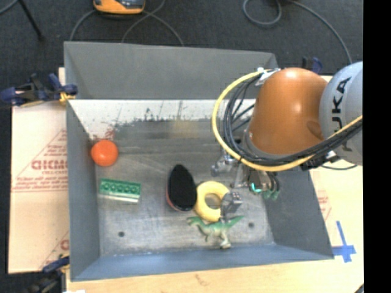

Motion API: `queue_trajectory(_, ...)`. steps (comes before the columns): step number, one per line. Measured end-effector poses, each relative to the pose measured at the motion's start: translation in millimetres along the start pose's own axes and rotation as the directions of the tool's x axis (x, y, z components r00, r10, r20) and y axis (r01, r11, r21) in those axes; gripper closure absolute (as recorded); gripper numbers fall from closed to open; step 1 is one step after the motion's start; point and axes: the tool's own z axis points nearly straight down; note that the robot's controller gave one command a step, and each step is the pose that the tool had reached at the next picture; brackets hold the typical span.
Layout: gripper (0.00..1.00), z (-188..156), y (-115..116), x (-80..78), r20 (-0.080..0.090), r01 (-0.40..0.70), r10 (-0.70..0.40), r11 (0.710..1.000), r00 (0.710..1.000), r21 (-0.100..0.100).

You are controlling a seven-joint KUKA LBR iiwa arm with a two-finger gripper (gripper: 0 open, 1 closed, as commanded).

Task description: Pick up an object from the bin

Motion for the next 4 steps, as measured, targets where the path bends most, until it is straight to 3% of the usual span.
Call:
queue_trajectory(1, 0.00, -4, 0, -0.7, 0.006, 0.000, 0.000, 1.000, 1.000, 0.000)
queue_trajectory(2, 1.00, 132, -21, -8.7, 0.007, 0.290, -0.290, 0.957, 0.957, 0.001)
queue_trajectory(3, 0.00, 128, -20, -13.3, 0.026, 0.288, -0.288, 0.958, 0.957, 0.005)
queue_trajectory(4, 1.00, 132, -21, -8.7, 0.010, 0.287, -0.287, 0.958, 0.958, 0.001)
